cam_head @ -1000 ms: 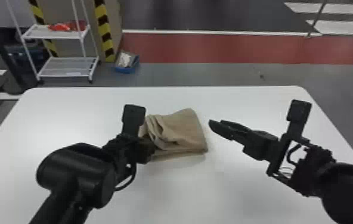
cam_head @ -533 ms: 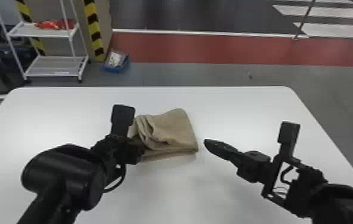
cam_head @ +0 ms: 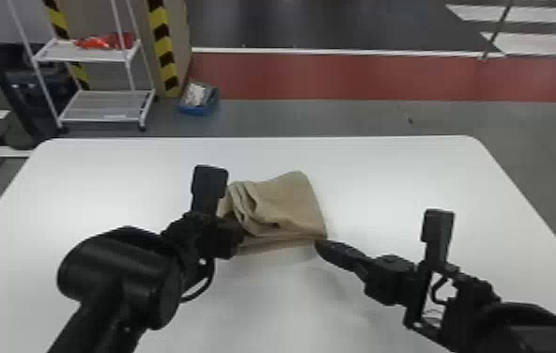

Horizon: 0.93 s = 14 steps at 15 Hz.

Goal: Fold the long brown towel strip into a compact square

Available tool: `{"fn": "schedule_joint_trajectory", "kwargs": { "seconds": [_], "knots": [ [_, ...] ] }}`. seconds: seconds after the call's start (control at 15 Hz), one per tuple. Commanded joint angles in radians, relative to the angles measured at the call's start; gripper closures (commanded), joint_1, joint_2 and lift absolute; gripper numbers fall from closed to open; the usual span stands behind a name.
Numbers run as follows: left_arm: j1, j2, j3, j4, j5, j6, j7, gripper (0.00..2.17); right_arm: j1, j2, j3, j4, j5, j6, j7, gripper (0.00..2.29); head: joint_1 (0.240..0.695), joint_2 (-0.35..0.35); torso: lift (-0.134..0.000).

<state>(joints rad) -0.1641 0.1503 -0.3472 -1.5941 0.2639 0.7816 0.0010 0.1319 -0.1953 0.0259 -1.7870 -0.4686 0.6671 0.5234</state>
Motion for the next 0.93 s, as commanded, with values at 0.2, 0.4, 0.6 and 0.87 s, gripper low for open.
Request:
{"fn": "schedule_joint_trajectory", "kwargs": {
  "seconds": [0.2, 0.4, 0.6, 0.87],
  "knots": [
    [0.012, 0.003, -0.004, -0.017, 0.002, 0.003, 0.001, 1.89, -0.08, 0.022, 0.02, 0.1, 0.036, -0.008, -0.011, 2.1, 0.695, -0.029, -0.128],
    [0.031, 0.008, 0.002, -0.058, 0.003, 0.028, -0.001, 1.89, -0.118, 0.023, 0.026, 0.135, 0.042, -0.008, -0.029, 2.1, 0.695, -0.031, -0.128],
    [0.057, 0.012, 0.017, -0.135, 0.006, 0.077, -0.004, 1.89, -0.152, 0.023, 0.028, 0.162, 0.053, -0.008, -0.04, 2.1, 0.695, -0.033, -0.128],
    [0.123, 0.023, 0.068, -0.26, 0.014, 0.169, -0.013, 1.89, -0.253, 0.023, 0.045, 0.287, 0.077, -0.011, -0.057, 2.1, 0.695, -0.041, -0.128]
  ]
}}
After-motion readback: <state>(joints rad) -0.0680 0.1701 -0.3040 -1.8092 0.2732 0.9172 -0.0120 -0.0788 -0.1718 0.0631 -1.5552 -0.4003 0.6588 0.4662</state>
